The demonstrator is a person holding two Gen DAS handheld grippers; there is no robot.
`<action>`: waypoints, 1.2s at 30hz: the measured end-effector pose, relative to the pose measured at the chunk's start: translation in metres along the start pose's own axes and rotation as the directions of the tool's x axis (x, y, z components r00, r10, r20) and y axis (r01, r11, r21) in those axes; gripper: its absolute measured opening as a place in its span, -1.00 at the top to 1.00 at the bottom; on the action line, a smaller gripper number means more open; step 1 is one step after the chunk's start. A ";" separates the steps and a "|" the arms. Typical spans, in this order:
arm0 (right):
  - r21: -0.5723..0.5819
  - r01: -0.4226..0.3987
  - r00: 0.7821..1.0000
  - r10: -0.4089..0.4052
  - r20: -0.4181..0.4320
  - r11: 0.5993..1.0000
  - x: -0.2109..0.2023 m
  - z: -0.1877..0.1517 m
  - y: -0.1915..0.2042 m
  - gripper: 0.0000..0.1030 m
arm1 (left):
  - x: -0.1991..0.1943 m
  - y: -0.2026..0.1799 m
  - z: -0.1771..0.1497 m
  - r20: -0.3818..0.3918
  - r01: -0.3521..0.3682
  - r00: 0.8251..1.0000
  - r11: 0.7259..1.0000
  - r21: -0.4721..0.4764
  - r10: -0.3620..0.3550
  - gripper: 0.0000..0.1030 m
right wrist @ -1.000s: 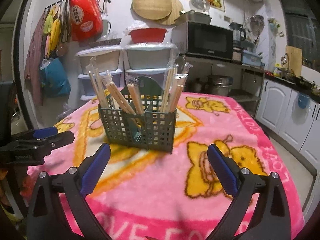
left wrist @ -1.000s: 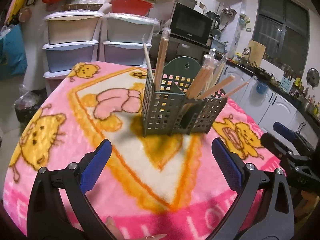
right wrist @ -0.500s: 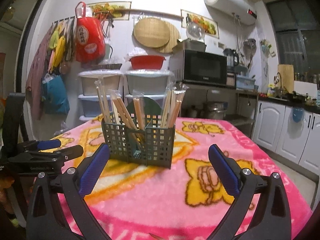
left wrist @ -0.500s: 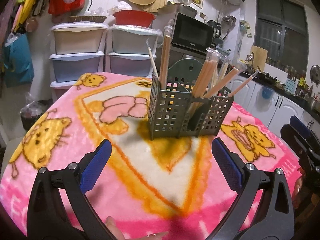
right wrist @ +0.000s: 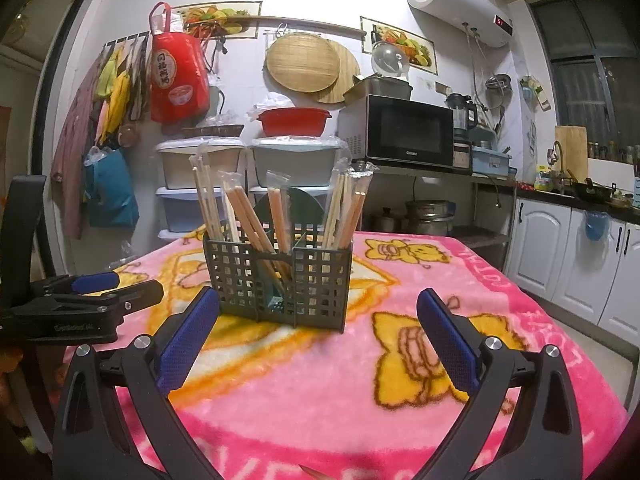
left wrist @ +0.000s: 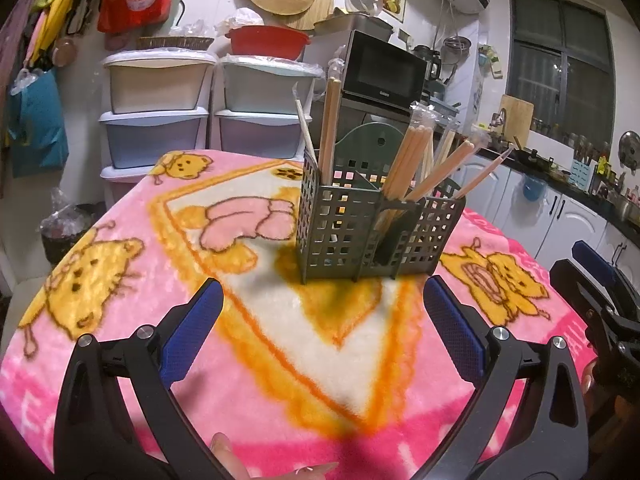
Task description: Organize utensils
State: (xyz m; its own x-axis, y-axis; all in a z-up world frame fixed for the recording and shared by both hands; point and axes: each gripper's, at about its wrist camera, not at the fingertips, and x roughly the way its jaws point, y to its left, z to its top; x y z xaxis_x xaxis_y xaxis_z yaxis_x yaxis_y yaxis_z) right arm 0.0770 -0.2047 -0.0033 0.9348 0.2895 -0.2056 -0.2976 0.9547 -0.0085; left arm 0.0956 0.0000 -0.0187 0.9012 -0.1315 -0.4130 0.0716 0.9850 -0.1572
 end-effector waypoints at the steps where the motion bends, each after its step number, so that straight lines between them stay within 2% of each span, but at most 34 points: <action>1: -0.001 0.000 1.000 0.000 -0.001 1.000 0.000 0.000 0.000 -0.87 | 0.000 0.000 0.000 -0.001 -0.001 1.000 1.000 -0.001 0.001 -0.79; 36: 0.014 0.001 1.000 -0.001 -0.008 1.000 0.001 -0.002 -0.003 -0.87 | 0.000 0.001 0.000 0.001 0.000 1.000 1.000 0.000 0.000 -0.79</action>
State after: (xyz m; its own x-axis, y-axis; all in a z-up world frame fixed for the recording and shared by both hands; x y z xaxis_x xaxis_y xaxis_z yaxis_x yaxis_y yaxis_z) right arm 0.0782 -0.2079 -0.0052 0.9334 0.2882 -0.2137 -0.2939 0.9558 0.0054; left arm 0.0955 0.0008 -0.0183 0.9015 -0.1314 -0.4124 0.0717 0.9850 -0.1571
